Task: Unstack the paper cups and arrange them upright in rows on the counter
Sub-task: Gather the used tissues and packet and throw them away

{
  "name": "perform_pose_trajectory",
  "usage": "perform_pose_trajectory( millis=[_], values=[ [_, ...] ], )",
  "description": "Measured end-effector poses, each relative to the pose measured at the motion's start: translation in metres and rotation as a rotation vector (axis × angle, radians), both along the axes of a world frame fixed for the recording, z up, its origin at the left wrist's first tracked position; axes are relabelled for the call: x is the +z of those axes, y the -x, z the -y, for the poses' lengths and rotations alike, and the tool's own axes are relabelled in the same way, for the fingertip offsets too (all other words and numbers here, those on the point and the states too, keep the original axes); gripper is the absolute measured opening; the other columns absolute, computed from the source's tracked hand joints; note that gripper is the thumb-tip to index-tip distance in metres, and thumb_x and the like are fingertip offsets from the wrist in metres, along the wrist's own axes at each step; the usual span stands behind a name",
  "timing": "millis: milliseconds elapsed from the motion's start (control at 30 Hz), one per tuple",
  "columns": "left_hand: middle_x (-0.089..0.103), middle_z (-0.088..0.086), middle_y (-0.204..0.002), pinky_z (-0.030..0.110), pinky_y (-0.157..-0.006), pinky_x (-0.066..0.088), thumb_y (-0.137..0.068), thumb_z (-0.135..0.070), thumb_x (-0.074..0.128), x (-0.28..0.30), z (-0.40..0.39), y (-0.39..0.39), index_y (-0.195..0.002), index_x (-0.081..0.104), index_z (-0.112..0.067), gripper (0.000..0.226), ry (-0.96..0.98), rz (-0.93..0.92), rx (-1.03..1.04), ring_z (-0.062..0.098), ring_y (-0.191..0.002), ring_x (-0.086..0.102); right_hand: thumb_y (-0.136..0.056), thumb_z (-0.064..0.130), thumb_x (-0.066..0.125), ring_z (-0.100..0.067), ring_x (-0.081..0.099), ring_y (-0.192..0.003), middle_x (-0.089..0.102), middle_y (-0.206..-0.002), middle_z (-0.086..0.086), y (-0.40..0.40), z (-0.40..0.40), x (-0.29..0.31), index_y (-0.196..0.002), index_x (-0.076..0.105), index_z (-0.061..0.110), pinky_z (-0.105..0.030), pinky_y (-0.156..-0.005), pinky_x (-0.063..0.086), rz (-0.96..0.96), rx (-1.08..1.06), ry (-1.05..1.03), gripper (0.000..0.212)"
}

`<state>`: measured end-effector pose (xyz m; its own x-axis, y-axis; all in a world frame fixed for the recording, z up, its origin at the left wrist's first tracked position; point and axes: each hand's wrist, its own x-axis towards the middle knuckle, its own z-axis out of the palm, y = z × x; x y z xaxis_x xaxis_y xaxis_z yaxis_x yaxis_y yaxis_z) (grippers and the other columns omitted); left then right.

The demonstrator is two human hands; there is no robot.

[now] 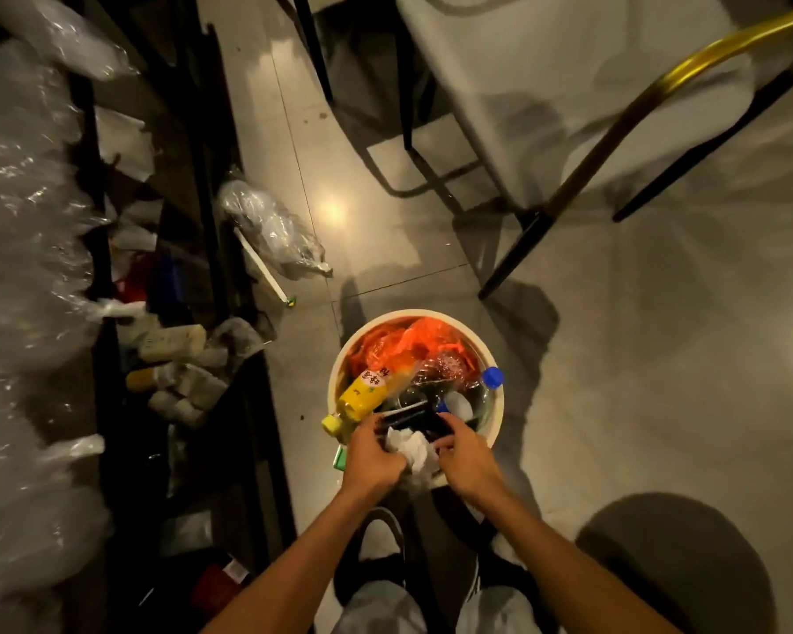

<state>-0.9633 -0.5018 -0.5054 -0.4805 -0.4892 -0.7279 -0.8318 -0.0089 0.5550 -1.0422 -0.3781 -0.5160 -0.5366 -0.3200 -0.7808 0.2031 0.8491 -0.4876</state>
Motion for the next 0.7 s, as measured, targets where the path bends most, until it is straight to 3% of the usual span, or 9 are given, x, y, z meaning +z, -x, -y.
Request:
perform_pose_trajectory(
  millis=[100,167,267,367,467,533,600,667,700],
  values=[
    [0.059,0.002,-0.121,0.043,-0.097,0.055,-0.08,0.006,0.07,0.013,0.004,0.0,-0.127,0.057,-0.016,0.053,0.099,0.019,-0.016,0.021,-0.113,0.058,-0.093,0.004,0.046,-0.025,0.066,-0.097,0.07,-0.106,-0.011,0.006,-0.003,0.006,-0.146,0.043,0.024,-0.029,-0.078,0.049,-0.046,-0.08,-0.032,0.057],
    [0.063,0.006,-0.111,0.041,-0.087,0.058,-0.08,0.01,0.063,0.031,0.011,0.0,-0.112,0.062,-0.014,0.04,0.158,0.001,0.002,0.025,-0.105,0.061,-0.095,0.008,0.046,-0.025,0.066,-0.09,0.07,-0.105,-0.011,0.011,0.0,0.025,-0.138,0.051,0.026,-0.03,-0.07,0.046,-0.086,-0.1,-0.058,0.047],
    [0.064,0.01,-0.106,0.036,-0.079,0.054,-0.088,0.007,0.051,0.067,0.025,0.005,-0.097,0.062,-0.016,0.028,0.141,-0.031,0.049,0.028,-0.099,0.061,-0.095,0.01,0.049,-0.021,0.067,-0.087,0.072,-0.103,-0.006,0.022,0.009,0.071,-0.121,0.062,0.021,-0.034,-0.074,0.054,-0.136,-0.115,0.006,0.031],
    [0.068,0.009,-0.106,0.05,-0.086,0.059,-0.082,-0.006,0.059,0.104,0.04,0.013,-0.091,0.063,-0.038,0.033,0.051,-0.1,0.14,0.035,-0.098,0.068,-0.092,0.007,0.057,-0.015,0.069,-0.081,0.072,-0.093,-0.003,0.031,0.023,0.117,-0.109,0.065,0.017,-0.038,-0.079,0.058,-0.139,-0.162,0.158,0.021],
    [0.071,0.008,-0.106,0.053,-0.089,0.059,-0.088,-0.006,0.064,0.155,0.055,0.022,-0.094,0.062,-0.035,0.03,0.017,-0.224,0.177,0.033,-0.099,0.07,-0.092,0.009,0.063,-0.013,0.069,-0.089,0.071,-0.099,0.0,0.035,0.043,0.174,-0.106,0.065,0.019,-0.029,-0.076,0.059,-0.143,-0.174,0.32,0.018],
    [0.071,0.009,-0.1,0.056,-0.088,0.059,-0.089,-0.003,0.066,0.196,0.061,0.032,-0.093,0.063,-0.031,0.029,0.025,-0.288,0.229,0.038,-0.095,0.071,-0.091,0.015,0.067,-0.013,0.068,-0.094,0.071,-0.102,0.004,0.035,0.053,0.207,-0.106,0.066,0.022,-0.032,-0.081,0.059,-0.172,-0.152,0.417,0.017],
    [0.068,0.006,-0.088,0.043,-0.076,0.062,-0.089,0.009,0.065,0.25,0.074,0.026,-0.091,0.063,-0.025,0.034,0.018,-0.371,0.335,0.036,-0.08,0.07,-0.091,0.019,0.069,-0.009,0.068,-0.094,0.071,-0.101,0.006,0.035,0.07,0.26,-0.106,0.067,0.024,-0.027,-0.083,0.056,-0.2,-0.125,0.475,0.016],
    [0.066,0.001,-0.072,0.026,-0.061,0.057,-0.09,0.018,0.059,0.304,0.08,0.015,-0.09,0.061,-0.016,0.034,-0.027,-0.5,0.433,0.024,-0.065,0.065,-0.09,0.014,0.07,-0.009,0.069,-0.087,0.073,-0.095,0.003,0.033,0.083,0.309,-0.102,0.068,0.023,-0.02,-0.079,0.052,-0.211,-0.127,0.593,0.015],
    [0.066,-0.001,-0.07,0.026,-0.061,0.055,-0.091,0.018,0.058,0.334,0.087,0.006,-0.091,0.061,-0.014,0.032,-0.015,-0.537,0.448,0.021,-0.063,0.064,-0.09,0.01,0.07,-0.011,0.069,-0.082,0.073,-0.092,-0.001,0.03,0.091,0.336,-0.1,0.068,0.021,-0.02,-0.074,0.052,-0.178,-0.131,0.681,0.016]
  ],
)
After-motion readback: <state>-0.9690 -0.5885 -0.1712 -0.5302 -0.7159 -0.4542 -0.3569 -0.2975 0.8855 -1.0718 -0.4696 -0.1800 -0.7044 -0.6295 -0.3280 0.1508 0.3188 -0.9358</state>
